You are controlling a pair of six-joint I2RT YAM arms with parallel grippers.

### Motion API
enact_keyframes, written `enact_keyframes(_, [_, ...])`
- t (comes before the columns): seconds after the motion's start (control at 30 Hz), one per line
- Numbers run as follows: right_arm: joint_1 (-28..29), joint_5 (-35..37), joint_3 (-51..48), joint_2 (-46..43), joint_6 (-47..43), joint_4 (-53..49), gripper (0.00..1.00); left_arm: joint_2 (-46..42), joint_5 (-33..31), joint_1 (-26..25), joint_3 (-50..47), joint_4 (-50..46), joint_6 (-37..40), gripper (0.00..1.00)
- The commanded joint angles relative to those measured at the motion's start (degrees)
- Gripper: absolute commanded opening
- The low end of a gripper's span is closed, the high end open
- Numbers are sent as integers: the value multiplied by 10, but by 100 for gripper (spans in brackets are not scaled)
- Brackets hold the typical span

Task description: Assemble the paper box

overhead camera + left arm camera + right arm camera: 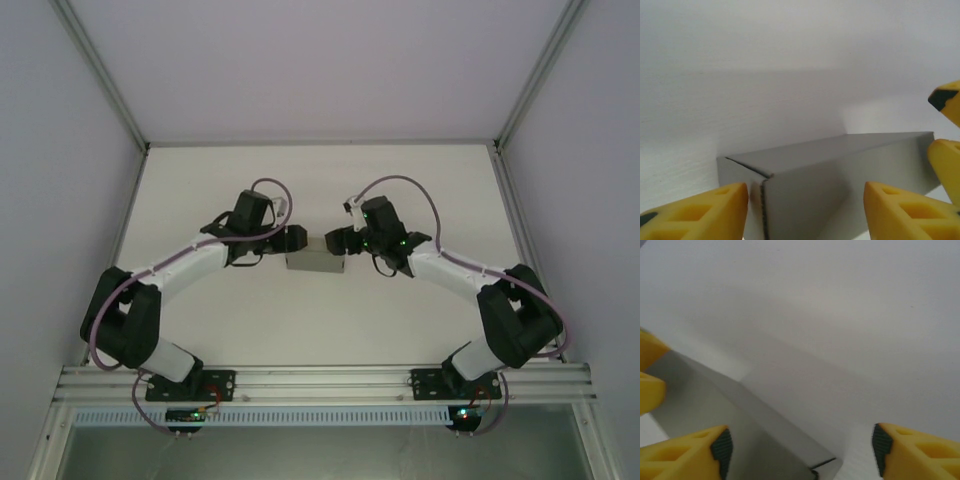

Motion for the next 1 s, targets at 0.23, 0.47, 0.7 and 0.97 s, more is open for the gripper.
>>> enact_keyframes(0.23, [-3, -125, 110, -18, -266, -152, 99, -91, -86, 27, 45, -101, 38, 100])
enact_keyframes(0.47, [41, -74, 208, 41, -529, -314, 99, -175, -151, 68, -20, -138, 37, 100])
enact_keyframes(0.7, [74, 50, 341, 185, -577, -428, 99, -225, -193, 98, -86, -149, 10, 100])
enact_keyframes(0.97, [96, 81, 383, 258, -587, -452, 81, -228, -193, 111, -100, -158, 10, 100])
